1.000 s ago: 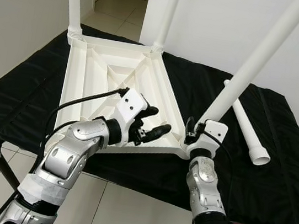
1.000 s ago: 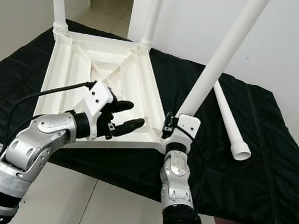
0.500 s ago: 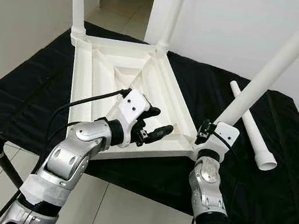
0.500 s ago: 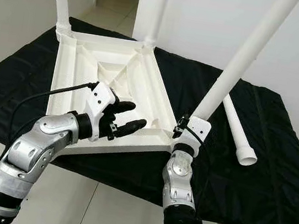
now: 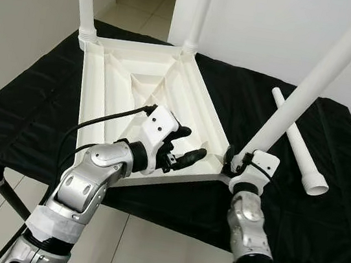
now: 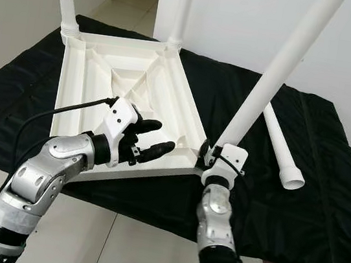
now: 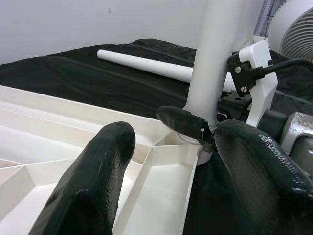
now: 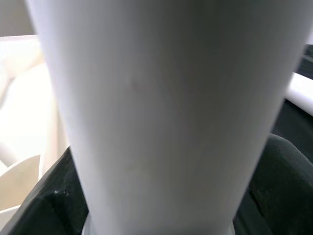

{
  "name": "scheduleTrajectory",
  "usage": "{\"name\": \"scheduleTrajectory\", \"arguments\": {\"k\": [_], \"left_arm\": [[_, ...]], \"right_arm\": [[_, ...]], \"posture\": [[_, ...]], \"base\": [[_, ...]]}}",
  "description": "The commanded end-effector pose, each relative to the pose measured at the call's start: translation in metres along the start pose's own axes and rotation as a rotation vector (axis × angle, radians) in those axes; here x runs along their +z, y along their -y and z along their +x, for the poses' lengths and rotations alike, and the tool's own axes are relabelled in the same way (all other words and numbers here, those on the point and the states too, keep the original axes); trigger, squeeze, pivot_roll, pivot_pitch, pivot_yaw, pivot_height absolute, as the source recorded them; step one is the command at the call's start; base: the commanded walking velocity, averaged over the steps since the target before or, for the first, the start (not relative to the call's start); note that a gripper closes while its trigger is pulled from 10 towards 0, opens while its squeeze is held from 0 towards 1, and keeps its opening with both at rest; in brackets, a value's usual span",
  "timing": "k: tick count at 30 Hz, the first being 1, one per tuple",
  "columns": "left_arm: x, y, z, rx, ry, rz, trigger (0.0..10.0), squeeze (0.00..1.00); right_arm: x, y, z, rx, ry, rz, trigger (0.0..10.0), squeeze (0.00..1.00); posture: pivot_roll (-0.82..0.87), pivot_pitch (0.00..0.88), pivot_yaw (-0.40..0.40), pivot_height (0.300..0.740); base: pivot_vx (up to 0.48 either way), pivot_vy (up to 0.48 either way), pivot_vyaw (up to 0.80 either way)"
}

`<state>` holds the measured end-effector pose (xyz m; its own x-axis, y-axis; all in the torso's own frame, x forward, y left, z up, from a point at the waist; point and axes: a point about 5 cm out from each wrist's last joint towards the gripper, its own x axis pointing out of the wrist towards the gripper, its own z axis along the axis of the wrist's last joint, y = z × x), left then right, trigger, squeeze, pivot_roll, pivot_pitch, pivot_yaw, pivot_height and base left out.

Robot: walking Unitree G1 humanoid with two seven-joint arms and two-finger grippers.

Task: Building children table

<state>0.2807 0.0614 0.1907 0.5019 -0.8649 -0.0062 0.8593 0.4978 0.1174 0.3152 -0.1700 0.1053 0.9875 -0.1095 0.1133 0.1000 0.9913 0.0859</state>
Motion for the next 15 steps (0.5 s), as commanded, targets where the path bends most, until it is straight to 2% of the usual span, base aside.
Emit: {"name": "scheduleTrajectory", "arguments": {"k": [1, 5, 8, 13, 15], "left_arm": [[0.000, 0.003, 0.003, 0.013, -0.003, -0.008, 10.0, 0.00], [0.000, 0.004, 0.005, 0.007, -0.002, -0.011, 10.0, 0.00], [-0.002, 0.008, 0.007, -0.011, -0.010, -0.013, 10.0, 0.00], [-0.005, 0.013, 0.008, -0.033, -0.024, -0.011, 10.0, 0.00], [-0.008, 0.018, 0.008, -0.054, -0.034, -0.009, 10.0, 0.00]], "right_arm": [[0.010, 0.005, 0.005, 0.028, 0.033, 0.002, 10.0, 0.00], [0.016, 0.008, 0.008, 0.131, 0.047, -0.004, 10.0, 0.00], [0.025, 0.010, 0.010, 0.241, 0.073, -0.051, 10.0, 0.00], [0.030, 0.014, 0.012, 0.333, 0.071, -0.079, 10.0, 0.00], [0.034, 0.021, 0.017, 0.422, 0.051, -0.102, 10.0, 0.00]], "posture": [[-0.02, 0.000, -0.073, 0.740], [-0.02, 0.000, -0.071, 0.740], [-0.02, 0.000, -0.069, 0.740], [-0.02, 0.000, -0.066, 0.740], [-0.02, 0.000, -0.066, 0.740]], "base": [[0.000, 0.000, 0.00], [0.000, 0.000, 0.00], [0.000, 0.000, 0.00], [0.000, 0.000, 0.00], [0.000, 0.000, 0.00]]}}
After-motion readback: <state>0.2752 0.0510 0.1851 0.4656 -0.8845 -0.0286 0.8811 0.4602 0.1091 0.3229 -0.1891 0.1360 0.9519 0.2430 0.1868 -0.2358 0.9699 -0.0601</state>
